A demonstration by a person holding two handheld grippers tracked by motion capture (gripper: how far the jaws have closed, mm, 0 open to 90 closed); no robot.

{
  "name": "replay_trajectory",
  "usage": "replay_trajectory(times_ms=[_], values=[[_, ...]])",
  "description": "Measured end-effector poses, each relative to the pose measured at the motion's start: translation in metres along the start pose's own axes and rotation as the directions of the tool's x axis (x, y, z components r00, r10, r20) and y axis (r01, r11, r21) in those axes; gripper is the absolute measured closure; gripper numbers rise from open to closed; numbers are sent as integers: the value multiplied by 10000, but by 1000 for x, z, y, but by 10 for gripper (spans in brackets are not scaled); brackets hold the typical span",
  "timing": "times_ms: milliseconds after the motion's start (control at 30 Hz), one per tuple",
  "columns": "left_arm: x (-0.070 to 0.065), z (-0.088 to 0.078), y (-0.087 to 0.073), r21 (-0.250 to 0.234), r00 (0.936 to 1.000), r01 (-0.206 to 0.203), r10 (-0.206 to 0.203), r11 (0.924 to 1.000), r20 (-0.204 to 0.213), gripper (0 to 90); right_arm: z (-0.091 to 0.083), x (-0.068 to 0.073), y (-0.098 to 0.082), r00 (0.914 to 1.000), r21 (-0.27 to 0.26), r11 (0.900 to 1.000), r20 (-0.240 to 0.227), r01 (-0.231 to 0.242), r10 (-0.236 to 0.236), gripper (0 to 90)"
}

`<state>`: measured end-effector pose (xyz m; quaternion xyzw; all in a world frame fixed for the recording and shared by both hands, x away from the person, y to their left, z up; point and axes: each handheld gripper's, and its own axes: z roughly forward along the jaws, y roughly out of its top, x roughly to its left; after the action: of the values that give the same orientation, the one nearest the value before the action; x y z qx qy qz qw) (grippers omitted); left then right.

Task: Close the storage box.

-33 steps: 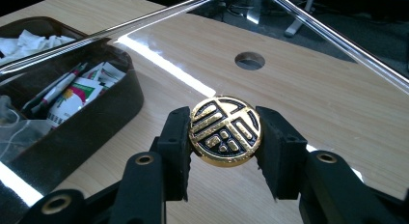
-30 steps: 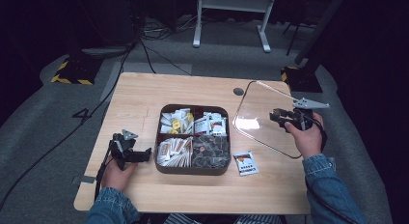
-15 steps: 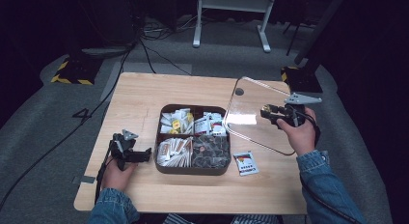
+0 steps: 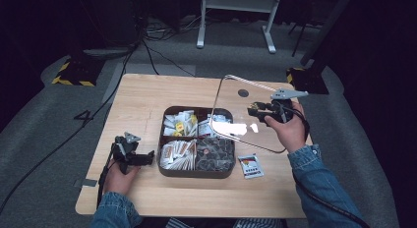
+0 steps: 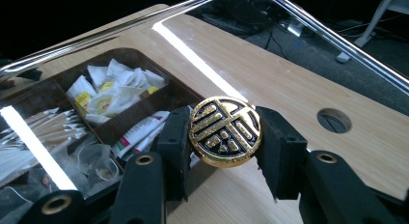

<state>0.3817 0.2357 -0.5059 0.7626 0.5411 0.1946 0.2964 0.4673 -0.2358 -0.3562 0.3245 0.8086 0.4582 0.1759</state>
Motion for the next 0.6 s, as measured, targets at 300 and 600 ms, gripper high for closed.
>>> replay_trajectory(times_ms=[300, 600], values=[[1, 0, 0, -14, 10000, -26, 26, 10000, -12, 9, 17, 18, 16, 9995, 191, 9997, -271, 152, -147, 589], [1, 1, 1, -11, 10000, 26, -26, 10000, -2, 9, 32, 34, 25, 9985, 331, 9993, -512, 196, -179, 589]])
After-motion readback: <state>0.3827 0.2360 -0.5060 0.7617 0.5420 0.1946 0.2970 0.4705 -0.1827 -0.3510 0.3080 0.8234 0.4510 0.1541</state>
